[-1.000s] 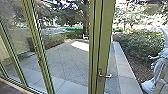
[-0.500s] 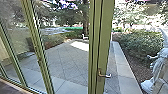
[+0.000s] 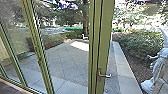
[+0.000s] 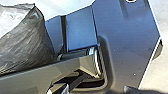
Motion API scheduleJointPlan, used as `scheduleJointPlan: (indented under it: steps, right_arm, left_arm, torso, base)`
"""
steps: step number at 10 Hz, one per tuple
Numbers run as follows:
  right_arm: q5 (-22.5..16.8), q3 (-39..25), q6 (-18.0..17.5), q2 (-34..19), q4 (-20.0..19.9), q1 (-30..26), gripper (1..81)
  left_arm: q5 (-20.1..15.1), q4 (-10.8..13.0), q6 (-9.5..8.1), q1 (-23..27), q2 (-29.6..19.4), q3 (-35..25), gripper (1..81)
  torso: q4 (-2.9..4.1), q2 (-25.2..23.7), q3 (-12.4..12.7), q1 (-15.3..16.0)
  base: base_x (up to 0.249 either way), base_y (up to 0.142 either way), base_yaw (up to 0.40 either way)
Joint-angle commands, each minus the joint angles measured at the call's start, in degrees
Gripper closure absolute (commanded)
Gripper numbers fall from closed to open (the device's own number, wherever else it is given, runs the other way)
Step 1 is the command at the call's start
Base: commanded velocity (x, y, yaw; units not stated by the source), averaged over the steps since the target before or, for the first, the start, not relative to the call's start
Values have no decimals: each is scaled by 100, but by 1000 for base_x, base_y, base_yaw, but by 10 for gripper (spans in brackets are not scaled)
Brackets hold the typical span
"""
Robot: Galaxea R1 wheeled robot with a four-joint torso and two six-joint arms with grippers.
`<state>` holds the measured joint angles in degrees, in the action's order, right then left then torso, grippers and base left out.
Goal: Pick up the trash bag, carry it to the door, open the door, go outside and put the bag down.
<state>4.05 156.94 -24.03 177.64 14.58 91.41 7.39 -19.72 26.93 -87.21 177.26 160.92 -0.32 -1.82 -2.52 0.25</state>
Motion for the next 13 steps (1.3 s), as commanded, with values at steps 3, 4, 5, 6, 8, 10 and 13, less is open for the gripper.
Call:
scheduleJointPlan:
  steps: [3, 4, 5, 6, 8, 10, 13]
  right_arm:
    - [131, -323, 39, -121, 54, -153, 10]
    - [193, -567, 56, -278, 63, -100, 10]
    - [193, -806, 56, -429, 63, -74, 10]
    - [193, -1015, 56, -568, 54, -48, 10]
    - [193, -1387, 56, -780, 71, -21, 10]
    - [149, -1930, 56, -1131, 63, -21, 10]
    - [167, -3434, 47, -2037, 45, -29, 10]
  left_arm:
    - [-677, -234, -3, 244, -112, -209, 811]
    - [-668, -234, -3, 235, -164, -332, 811]
    - [-660, -260, -3, 235, -226, -412, 811]
    - [-660, -312, -3, 235, -278, -481, 811]
    - [-651, -330, -3, 226, -349, -596, 811]
    - [-642, -330, -3, 227, -402, -667, 811]
    - [-651, -330, -3, 209, -428, -710, 811]
  torso:
    - [0, 0, 0, 0]
    - [0, 0, 0, 0]
    - [0, 0, 0, 0]
    - [0, 0, 0, 0]
    - [0, 0, 0, 0]
    - [0, 0, 0, 0]
    - [0, 0, 0, 0]
  base:
    - [0, 0, 0]
    - [0, 0, 0]
    - [0, 0, 0]
    - [0, 0, 0]
    - [0, 0, 0]
    - [0, 0, 0]
    - [0, 0, 0]
